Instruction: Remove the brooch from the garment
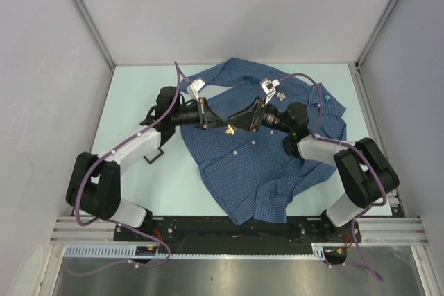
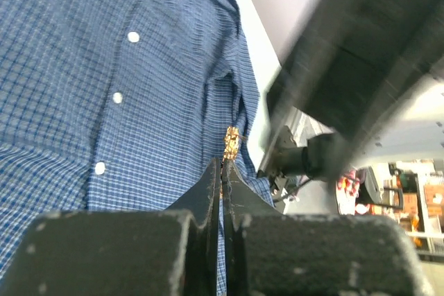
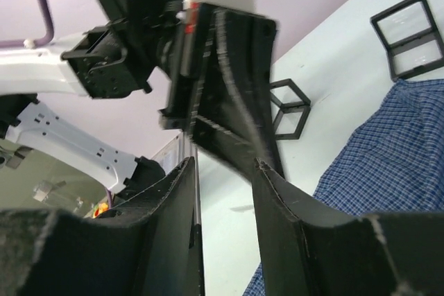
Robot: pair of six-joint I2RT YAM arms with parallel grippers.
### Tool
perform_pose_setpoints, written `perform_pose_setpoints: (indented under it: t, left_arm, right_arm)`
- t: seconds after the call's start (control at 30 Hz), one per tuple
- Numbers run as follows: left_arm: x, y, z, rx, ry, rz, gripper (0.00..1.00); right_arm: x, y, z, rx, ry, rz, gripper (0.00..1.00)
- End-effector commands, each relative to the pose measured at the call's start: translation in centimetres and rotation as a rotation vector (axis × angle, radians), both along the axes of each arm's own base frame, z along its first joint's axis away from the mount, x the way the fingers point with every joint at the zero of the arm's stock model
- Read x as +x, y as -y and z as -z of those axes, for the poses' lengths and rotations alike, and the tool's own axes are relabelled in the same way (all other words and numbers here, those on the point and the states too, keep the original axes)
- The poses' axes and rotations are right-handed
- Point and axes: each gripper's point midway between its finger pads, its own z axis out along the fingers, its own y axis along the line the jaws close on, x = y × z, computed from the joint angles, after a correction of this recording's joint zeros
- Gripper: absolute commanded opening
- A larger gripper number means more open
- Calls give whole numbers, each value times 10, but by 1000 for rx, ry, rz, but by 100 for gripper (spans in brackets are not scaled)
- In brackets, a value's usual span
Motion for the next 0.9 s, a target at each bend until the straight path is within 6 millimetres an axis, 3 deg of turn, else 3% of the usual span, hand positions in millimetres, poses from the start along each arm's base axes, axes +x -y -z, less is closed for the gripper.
perform_pose_setpoints:
  t: [0.0,0.2,0.33,0.37,0.53,0.7,0.87]
  left_arm:
    - [18,-12,6,5,-31,-75,0]
    - [30,-24,-7,-8,23,-102,0]
    - [23,-27,-14,-20,71,-92,0]
    - [19,-26,-19,-32,88,-78,0]
    - [7,-23,-39,-95,155,-23,0]
    - [-1,-21,-45,-126,174,6,0]
    - [-5,-19,-45,-131,169,20,0]
  right_arm:
    - [-22,-16,-27,-3,131,-31,42]
    - [-31,-21,-28,16,107,-76,38]
    - [-7,-3,-25,-84,125,93,51]
    - [7,5,-13,-135,64,187,54]
    - [23,16,0,-137,-18,214,64]
    - [15,6,1,-73,-16,97,67]
    - [6,-3,-5,-49,27,56,62]
